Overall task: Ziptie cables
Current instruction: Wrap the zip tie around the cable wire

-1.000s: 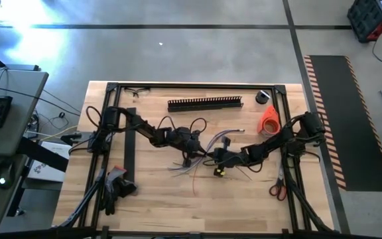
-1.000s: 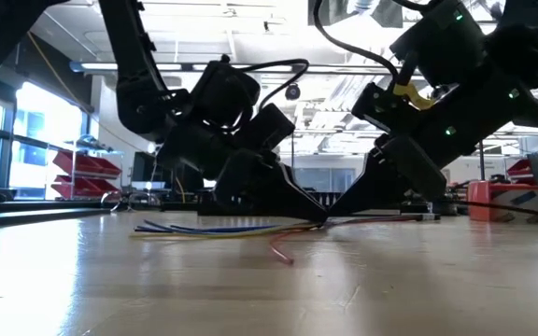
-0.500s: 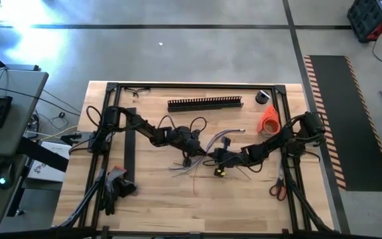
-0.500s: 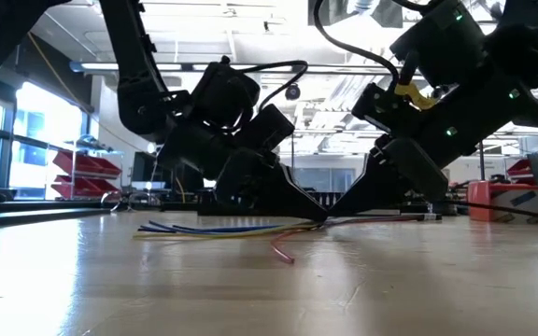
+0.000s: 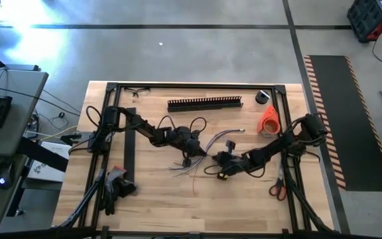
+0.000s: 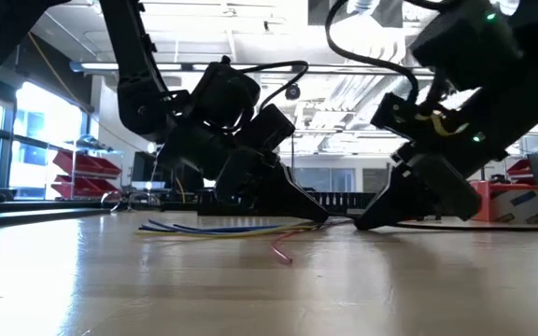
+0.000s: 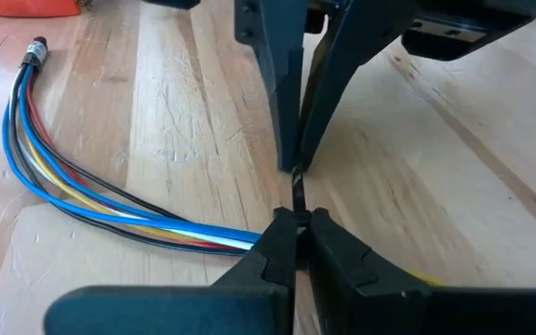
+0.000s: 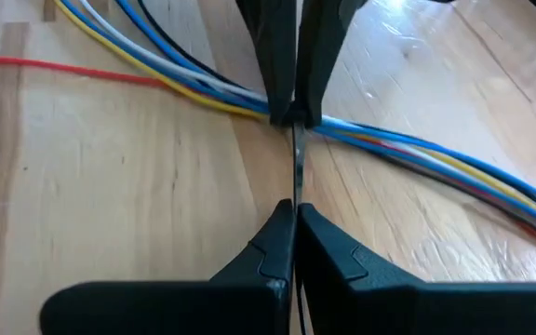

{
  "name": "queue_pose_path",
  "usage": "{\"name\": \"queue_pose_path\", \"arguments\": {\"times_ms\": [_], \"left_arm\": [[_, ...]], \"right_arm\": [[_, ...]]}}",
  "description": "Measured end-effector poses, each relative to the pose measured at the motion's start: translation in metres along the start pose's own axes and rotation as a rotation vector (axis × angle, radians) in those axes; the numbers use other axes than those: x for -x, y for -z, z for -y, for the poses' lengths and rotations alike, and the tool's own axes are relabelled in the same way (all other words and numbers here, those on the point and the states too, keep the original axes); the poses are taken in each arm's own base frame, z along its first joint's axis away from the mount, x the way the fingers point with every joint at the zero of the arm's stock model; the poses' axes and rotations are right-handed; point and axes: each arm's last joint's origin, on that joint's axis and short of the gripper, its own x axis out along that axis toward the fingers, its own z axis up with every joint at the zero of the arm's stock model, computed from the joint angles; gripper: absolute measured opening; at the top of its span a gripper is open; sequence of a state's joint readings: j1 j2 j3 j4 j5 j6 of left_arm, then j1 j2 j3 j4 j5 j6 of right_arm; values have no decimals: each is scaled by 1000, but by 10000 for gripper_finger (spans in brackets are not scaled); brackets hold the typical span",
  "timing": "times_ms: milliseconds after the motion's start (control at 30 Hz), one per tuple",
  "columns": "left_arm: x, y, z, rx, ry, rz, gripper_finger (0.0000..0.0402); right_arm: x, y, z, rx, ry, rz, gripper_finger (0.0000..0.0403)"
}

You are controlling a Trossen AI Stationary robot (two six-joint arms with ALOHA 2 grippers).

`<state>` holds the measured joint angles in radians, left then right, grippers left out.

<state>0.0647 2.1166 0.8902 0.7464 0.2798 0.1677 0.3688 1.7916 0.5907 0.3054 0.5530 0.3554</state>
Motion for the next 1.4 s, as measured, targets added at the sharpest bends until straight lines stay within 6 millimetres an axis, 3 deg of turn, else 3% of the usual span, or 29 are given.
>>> {"name": "queue_pose_path", "arguments": {"times_ms": [167, 300, 433, 567, 667, 767, 967, 1200, 1400], "left_arm": [[0, 0, 0, 0, 0, -1, 0], [0, 0, 0, 2, -2, -7, 0], [0, 1, 0, -4, -3, -8, 0], [0, 1, 0, -6, -3, -9, 0], [0, 1, 0, -7, -3, -10, 0], [0, 1, 0, -8, -5, -10, 0], [0, 1, 0, -15, -4, -13, 0], [0, 1, 0, -16, -1, -14, 0], [0, 1, 1, -15, 3, -17, 0]], "right_arm": [[6, 1, -2, 10, 7, -6, 0], [17, -4, 10, -10, -39, -89, 12], [30, -11, 20, -19, -56, -122, 70], [35, -23, 20, 37, -90, -22, 144], [26, -31, 17, 40, -110, 71, 184], [6, -26, 18, 50, -101, 78, 194], [-21, -18, 18, 58, -87, 116, 153], [-23, -16, 16, 59, -89, 125, 71], [-22, -16, 15, 62, -88, 124, 29]]}}
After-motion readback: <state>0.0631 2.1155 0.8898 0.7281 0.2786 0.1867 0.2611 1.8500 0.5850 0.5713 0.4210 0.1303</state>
